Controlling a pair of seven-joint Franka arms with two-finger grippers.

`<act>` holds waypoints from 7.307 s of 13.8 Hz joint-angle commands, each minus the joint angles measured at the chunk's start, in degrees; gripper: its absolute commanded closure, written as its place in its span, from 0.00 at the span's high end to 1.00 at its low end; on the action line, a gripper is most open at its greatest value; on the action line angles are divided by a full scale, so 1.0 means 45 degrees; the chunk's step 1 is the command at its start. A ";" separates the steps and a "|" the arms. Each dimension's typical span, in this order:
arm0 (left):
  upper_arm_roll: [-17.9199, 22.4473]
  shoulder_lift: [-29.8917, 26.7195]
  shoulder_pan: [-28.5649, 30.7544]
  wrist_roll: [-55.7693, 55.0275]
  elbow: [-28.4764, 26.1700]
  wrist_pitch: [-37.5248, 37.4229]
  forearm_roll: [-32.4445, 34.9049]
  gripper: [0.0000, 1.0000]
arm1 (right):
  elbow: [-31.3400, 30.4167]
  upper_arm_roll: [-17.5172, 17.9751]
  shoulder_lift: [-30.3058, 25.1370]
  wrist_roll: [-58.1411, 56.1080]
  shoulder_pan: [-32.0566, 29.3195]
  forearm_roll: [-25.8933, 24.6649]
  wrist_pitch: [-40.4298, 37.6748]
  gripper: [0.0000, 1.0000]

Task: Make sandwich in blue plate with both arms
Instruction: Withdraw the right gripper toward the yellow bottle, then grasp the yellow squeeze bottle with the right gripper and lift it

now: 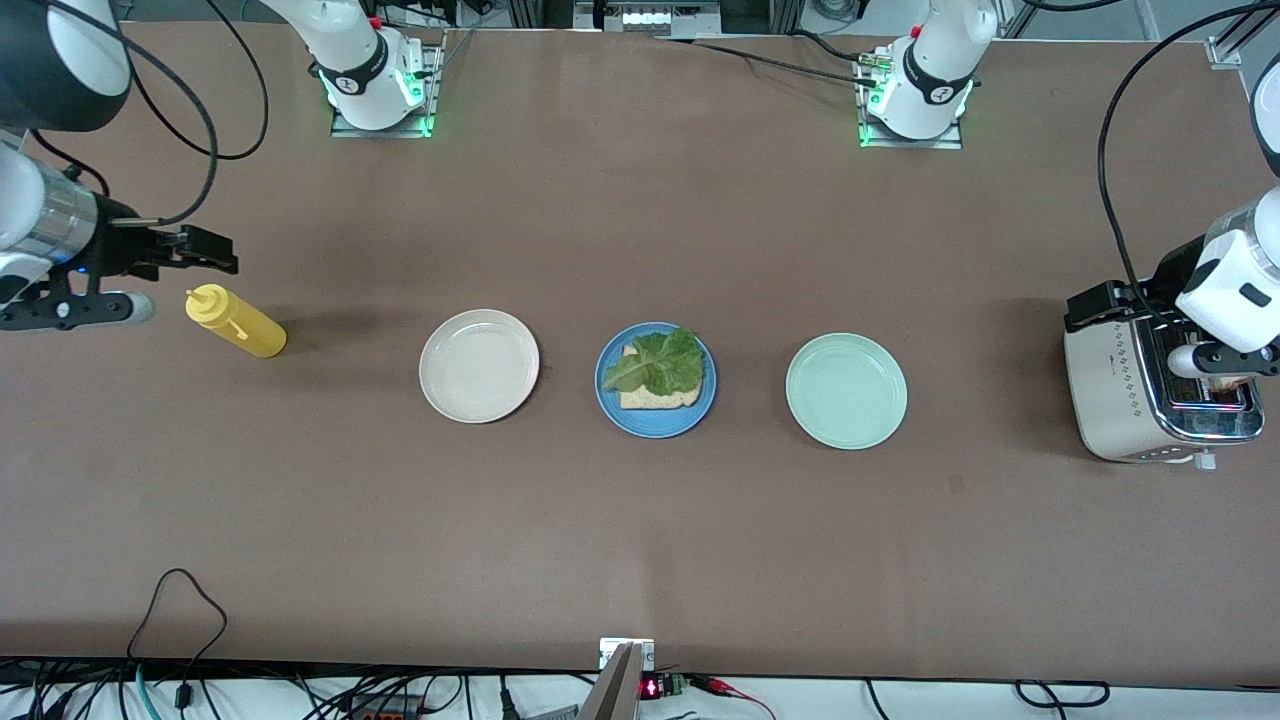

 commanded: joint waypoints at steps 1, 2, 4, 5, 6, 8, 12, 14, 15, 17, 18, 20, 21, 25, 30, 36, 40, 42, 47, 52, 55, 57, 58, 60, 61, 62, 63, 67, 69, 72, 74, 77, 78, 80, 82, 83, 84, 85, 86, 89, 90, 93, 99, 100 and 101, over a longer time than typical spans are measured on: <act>0.0167 0.0141 0.0243 0.0166 -0.0035 0.0393 0.0332 1.00 | 0.0496 0.0085 0.0230 -0.0314 -0.0299 -0.0348 0.0080 1.00; 0.0168 0.0356 0.0632 0.0360 0.0120 0.0434 0.0235 1.00 | 0.0476 0.0085 0.0191 -0.0332 -0.0608 -0.0388 0.0217 1.00; 0.0148 0.0533 0.1006 0.1101 0.0161 0.0474 0.0195 1.00 | 0.0205 0.0065 0.0094 -0.0293 -0.0825 -0.0330 0.0199 1.00; 0.0148 0.0553 0.1026 0.1142 0.0161 0.0493 0.0195 1.00 | -0.0204 0.0065 -0.0217 -0.0293 -0.0904 -0.0311 0.0296 1.00; 0.0168 0.0553 0.1026 0.1143 0.0161 0.0474 0.0234 1.00 | -0.0653 0.0065 -0.0510 -0.0312 -0.0904 -0.0330 0.0664 1.00; 0.0149 0.0553 0.1007 0.1143 0.0122 0.0454 0.0215 1.00 | -0.1397 0.0065 -0.1116 -0.0370 -0.0827 -0.0428 0.1349 1.00; -0.0008 0.0476 0.0948 0.1124 0.0122 0.0396 0.0215 1.00 | -0.1400 0.0065 -0.1138 -0.0488 -0.0885 -0.0428 0.1293 1.00; -0.0008 0.0436 0.0870 0.1085 0.0103 0.0337 0.0234 1.00 | -0.1360 0.0065 -0.1118 -0.0488 -0.0865 -0.0428 0.1312 1.00; -0.0027 0.0436 0.0870 0.1084 0.0102 0.0337 0.0234 1.00 | -0.1360 0.0065 -0.1118 -0.0488 -0.0865 -0.0428 0.1312 1.00; -0.0027 0.0436 0.0870 0.1123 0.0102 0.0318 0.0215 1.00 | -0.1360 0.0085 -0.1118 -0.0508 -0.0846 -0.0428 0.1312 1.00; -0.0027 0.0436 0.0870 0.1143 0.0102 0.0318 0.0215 1.00 | -0.1360 0.0085 -0.1118 -0.0508 -0.0827 -0.0428 0.1332 1.00; -0.0027 0.0436 0.0870 0.1143 0.0122 0.0318 0.0215 1.00 | -0.1360 0.0085 -0.1118 -0.0508 -0.0846 -0.0428 0.1313 1.00; -0.0027 0.0436 0.0870 0.1143 0.0122 0.0318 0.0215 1.00 | -0.1360 0.0085 -0.1099 -0.0508 -0.0827 -0.0428 0.1312 1.00; -0.0027 0.0417 0.0831 0.1143 0.0122 0.0318 0.0215 1.00 | -0.1341 0.0104 -0.1118 -0.0488 -0.0826 -0.0370 0.1274 1.00; -0.0027 0.0417 0.0811 0.1143 0.0122 0.0318 0.0234 1.00 | -0.1807 0.0143 -0.1001 -0.1927 -0.0845 -0.0447 0.1293 1.00; -0.0164 0.0397 0.0831 0.1143 0.0122 0.0318 0.0234 1.00 | -0.3077 0.0026 -0.1099 -0.7720 -0.2696 -0.0331 0.1371 1.00; -0.0164 0.0397 0.0831 0.1143 0.0122 0.0318 0.0215 1.00 | -0.3527 0.0006 -0.0749 -1.3209 -0.5059 0.0545 0.1546 1.00; -0.0164 0.0397 0.0831 0.1143 0.0122 0.0318 0.0215 1.00 | -0.3587 0.0006 -0.0165 -1.6233 -0.6152 0.1617 0.1722 1.00; -0.0164 0.0397 0.0831 0.1143 0.0102 0.0318 0.0215 1.00 | -0.3587 0.0006 0.1768 -2.2974 -0.8322 0.4566 0.1626 1.00; -0.0164 0.0397 0.0831 0.1162 0.0102 0.0318 0.0215 1.00 | -0.3431 0.0006 0.3234 -2.6324 -0.9321 0.6931 0.0456 1.00; -0.0164 0.0397 0.0831 0.1162 0.0122 0.0318 0.0215 1.00 | -0.3217 0.0006 0.4289 -2.8178 -0.9693 0.8435 -0.0268 1.00; -0.0183 0.0397 0.0831 0.1162 0.0122 0.0318 0.0215 1.00 | -0.2594 0.0006 0.5109 -2.8690 -0.9713 0.8926 -0.0522 1.00; -0.0184 0.0397 0.0850 0.1162 0.0103 0.0318 0.0215 1.00 | -0.2378 0.0006 0.5441 -2.8904 -0.9713 0.9082 -0.0601 1.00; -0.0184 0.0397 0.0850 0.1182 0.0102 0.0318 0.0215 1.00 | -0.2317 0.0006 0.5872 -2.9489 -0.9713 0.9550 -0.0602 1.00; -0.0184 0.0397 0.0850 0.1182 0.0102 0.0318 0.0215 1.00 | -0.2317 0.0006 0.6067 -2.9705 -0.9713 0.9785 -0.0602 1.00; -0.0184 0.0397 0.0850 0.1182 0.0102 0.0318 0.0215 1.00 | -0.2298 0.0006 0.6263 -2.9745 -0.9713 0.9884 -0.0582 1.00; -0.0184 0.0397 0.0850 0.1182 0.0102 0.0318 0.0215 1.00 | -0.2240 0.0026 0.6497 -2.9920 -0.9713 0.9923 -0.0543 1.00; -0.0184 0.0397 0.0850 0.1182 0.0102 0.0318 0.0215 1.00 | -0.1675 0.0104 0.7746 -3.0721 -0.9635 1.0510 -0.0465 1.00; -0.0184 0.0397 0.0850 0.1182 0.0102 0.0318 0.0215 1.00 | -0.1459 0.0162 0.8080 -3.0722 -0.9616 1.0529 -0.0446 1.00; -0.0184 0.0397 0.0850 0.1221 0.0102 0.0318 0.0215 1.00 | -0.1458 0.0163 0.8276 -3.0781 -0.9382 1.0958 -0.0426 1.00; -0.0184 0.0397 0.0850 0.1357 0.0102 0.0318 0.0195 1.00 | -0.1438 0.0163 0.8432 -3.0801 -0.9245 1.0998 -0.0406 1.00; -0.0184 0.0397 0.0850 0.1377 0.0102 0.0318 0.0195 1.00 | -0.1458 0.0163 0.8511 -3.0878 -0.9050 1.1076 -0.0426 1.00; -0.0184 0.0397 0.0850 0.1377 0.0102 0.0318 0.0195 1.00 | -0.1458 0.0182 0.8530 -3.0879 -0.8991 1.1076 -0.0445 1.00; -0.0184 0.0397 0.0850 0.1377 0.0102 0.0318 0.0195 1.00 | -0.1458 0.0182 0.8589 -3.0879 -0.8874 1.1096 -0.0465 1.00; -0.0184 0.0397 0.0850 0.1377 0.0102 0.0318 0.0195 1.00 | -0.1458 0.0202 0.8628 -3.0898 -0.8660 1.1115 -0.0465 1.00; -0.0184 0.0397 0.0870 0.1377 0.0102 0.0318 0.0195 1.00 | -0.1458 0.0202 0.8628 -3.0898 -0.8562 1.1096 -0.0484 1.00; -0.0184 0.0397 0.0870 0.1377 0.0083 0.0318 0.0195 1.00 | -0.1458 0.0202 0.8628 -3.0898 -0.8425 1.1115 -0.0484 1.00; -0.0184 0.0397 0.0870 0.1377 0.0083 0.0318 0.0195 1.00 | -0.1458 0.0202 0.8628 -3.0898 -0.8308 1.1135 -0.0484 1.00; -0.0184 0.0397 0.0870 0.1377 0.0083 0.0318 0.0195 1.00 | -0.1477 0.0202 0.8628 -3.0898 -0.8210 1.1212 -0.0484 1.00; -0.0184 0.0397 0.0870 0.1377 0.0083 0.0318 0.0195 1.00 | -0.1477 0.0202 0.8628 -3.0898 -0.8034 1.1213 -0.0446 0.72; -0.0184 0.0397 0.0870 0.1377 0.0083 0.0318 0.0195 1.00 | -0.1458 0.0202 0.8609 -3.0879 -0.7898 1.1213 -0.0426 0.56; -0.0184 0.0397 0.0870 0.1377 0.0083 0.0318 0.0195 1.00 | -0.1439 0.0182 0.8531 -3.0840 -0.7488 1.1193 -0.0406 0.06; -0.0184 0.0417 0.0870 0.1358 0.0083 0.0396 0.0195 1.00 | -0.0677 0.0085 0.7713 -2.9184 -0.6161 1.1096 -0.0328 0.00; -0.0184 0.0417 0.0870 0.1358 0.0064 0.0415 0.0195 1.00 | -0.0677 0.0046 0.7343 -2.8754 -0.5907 1.1018 -0.0232 0.00; -0.0184 0.0417 0.0870 0.1358 0.0044 0.0435 0.0195 1.00 | -0.0677 0.0046 0.6952 -2.8228 -0.5711 1.0979 -0.0192 0.00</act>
